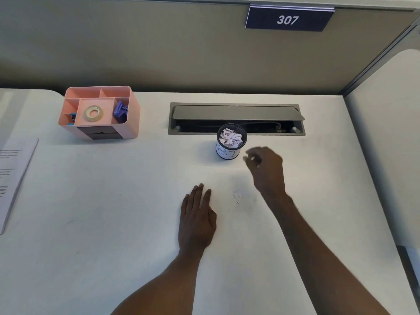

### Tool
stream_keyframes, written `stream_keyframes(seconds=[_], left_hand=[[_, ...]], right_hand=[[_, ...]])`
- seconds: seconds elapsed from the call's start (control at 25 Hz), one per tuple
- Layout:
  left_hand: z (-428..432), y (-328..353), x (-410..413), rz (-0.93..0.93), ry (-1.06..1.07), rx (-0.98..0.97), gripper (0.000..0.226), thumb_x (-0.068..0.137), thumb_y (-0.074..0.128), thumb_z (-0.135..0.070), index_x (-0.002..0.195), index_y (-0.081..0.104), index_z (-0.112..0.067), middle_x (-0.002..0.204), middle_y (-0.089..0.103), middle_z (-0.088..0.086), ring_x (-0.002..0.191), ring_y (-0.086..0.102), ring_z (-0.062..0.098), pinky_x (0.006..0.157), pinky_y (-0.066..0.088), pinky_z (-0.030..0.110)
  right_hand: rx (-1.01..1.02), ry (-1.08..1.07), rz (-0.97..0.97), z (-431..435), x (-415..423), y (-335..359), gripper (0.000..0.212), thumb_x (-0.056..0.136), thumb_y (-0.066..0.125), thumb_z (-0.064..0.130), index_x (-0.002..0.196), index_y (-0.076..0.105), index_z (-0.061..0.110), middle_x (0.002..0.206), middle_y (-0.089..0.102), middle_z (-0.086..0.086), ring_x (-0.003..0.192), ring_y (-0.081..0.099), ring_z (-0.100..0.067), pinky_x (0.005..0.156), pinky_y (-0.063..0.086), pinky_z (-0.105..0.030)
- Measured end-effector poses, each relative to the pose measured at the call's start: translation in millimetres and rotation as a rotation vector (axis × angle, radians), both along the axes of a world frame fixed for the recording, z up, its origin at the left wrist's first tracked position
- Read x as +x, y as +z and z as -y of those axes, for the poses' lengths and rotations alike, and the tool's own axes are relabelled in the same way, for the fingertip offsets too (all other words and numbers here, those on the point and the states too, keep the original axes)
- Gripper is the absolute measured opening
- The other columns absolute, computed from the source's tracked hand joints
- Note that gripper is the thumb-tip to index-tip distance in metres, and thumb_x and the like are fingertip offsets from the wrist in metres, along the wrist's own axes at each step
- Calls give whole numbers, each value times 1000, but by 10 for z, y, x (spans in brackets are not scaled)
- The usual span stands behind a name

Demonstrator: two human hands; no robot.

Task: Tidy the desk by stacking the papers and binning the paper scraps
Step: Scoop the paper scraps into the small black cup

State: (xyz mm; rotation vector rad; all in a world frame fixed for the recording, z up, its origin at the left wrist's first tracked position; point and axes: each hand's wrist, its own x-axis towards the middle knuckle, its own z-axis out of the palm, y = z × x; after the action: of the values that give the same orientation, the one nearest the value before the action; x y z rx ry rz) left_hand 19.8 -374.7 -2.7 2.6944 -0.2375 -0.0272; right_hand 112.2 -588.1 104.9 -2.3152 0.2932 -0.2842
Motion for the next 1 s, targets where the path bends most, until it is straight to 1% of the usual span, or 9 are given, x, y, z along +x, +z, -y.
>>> stream_keyframes(seconds=[0.16, 0.24, 0.32, 0.4, 0.48, 0.6, 0.68, 0.8, 1.0], left_hand=[[7, -1, 7, 6, 3, -7, 55, 101, 48, -19, 156, 47, -21, 170, 35, 2, 160, 25, 18, 132, 20, 41], [2, -8, 1, 7, -1, -2, 55, 102, 46, -20, 156, 47, -21, 170, 34, 2, 161, 24, 18, 132, 21, 42], [-4, -9, 0, 13, -4, 2, 54, 102, 47, -20, 156, 47, -21, 170, 35, 2, 161, 25, 19, 131, 22, 42], [-1, -6, 1, 15, -3, 5, 54, 101, 49, -19, 156, 47, -20, 170, 36, 3, 160, 26, 20, 131, 24, 43], [8, 1, -2, 16, -1, 4, 55, 101, 50, -18, 155, 48, -20, 169, 37, 3, 160, 26, 20, 130, 25, 44], [9, 11, -4, 24, 4, 3, 54, 101, 50, -18, 155, 49, -19, 169, 37, 3, 159, 28, 20, 130, 26, 44], [7, 8, -3, 25, -1, 6, 54, 101, 50, -18, 155, 49, -19, 169, 37, 3, 160, 27, 20, 130, 27, 45], [7, 5, -3, 23, -1, 11, 55, 101, 50, -18, 155, 48, -20, 169, 37, 3, 160, 27, 20, 130, 26, 44], [5, -2, -1, 34, 0, 6, 54, 100, 52, -17, 154, 49, -18, 168, 38, 4, 159, 29, 21, 130, 27, 45]], right_hand=[[14, 30, -376, -33, -708, -491, 45, 76, 87, 16, 116, 67, 9, 108, 60, -6, 89, 62, -21, 80, 56, -41], [-63, 36, -445, -89, -882, -594, 41, 74, 86, 13, 110, 66, 12, 103, 55, -2, 91, 61, -23, 80, 53, -37], [-64, 19, -388, -175, -911, -612, 30, 75, 81, 4, 101, 69, 13, 95, 54, 3, 86, 60, -20, 75, 45, -27], [16, -15, -312, -282, -843, -591, 18, 81, 74, 0, 95, 72, 11, 90, 60, 2, 83, 62, -18, 72, 43, -23], [73, -20, -262, -339, -751, -597, 14, 86, 70, -1, 95, 72, 9, 91, 66, -2, 85, 66, -20, 77, 51, -28], [131, -35, -212, -274, -678, -623, 25, 86, 69, -3, 110, 69, 4, 100, 70, -7, 90, 68, -22, 86, 56, -37], [43, -8, -240, -211, -696, -632, 35, 88, 71, 4, 122, 65, 8, 116, 66, -6, 102, 64, -22, 93, 54, -39], [-94, 113, -362, -250, -736, -657, 44, 88, 72, 8, 131, 61, 12, 130, 57, -2, 122, 50, -21, 97, 47, -32], [-185, 182, -275, -412, -804, -712, 20, 93, 58, -1, 107, 71, 7, 108, 63, -5, 103, 56, -22, 84, 50, -33]])
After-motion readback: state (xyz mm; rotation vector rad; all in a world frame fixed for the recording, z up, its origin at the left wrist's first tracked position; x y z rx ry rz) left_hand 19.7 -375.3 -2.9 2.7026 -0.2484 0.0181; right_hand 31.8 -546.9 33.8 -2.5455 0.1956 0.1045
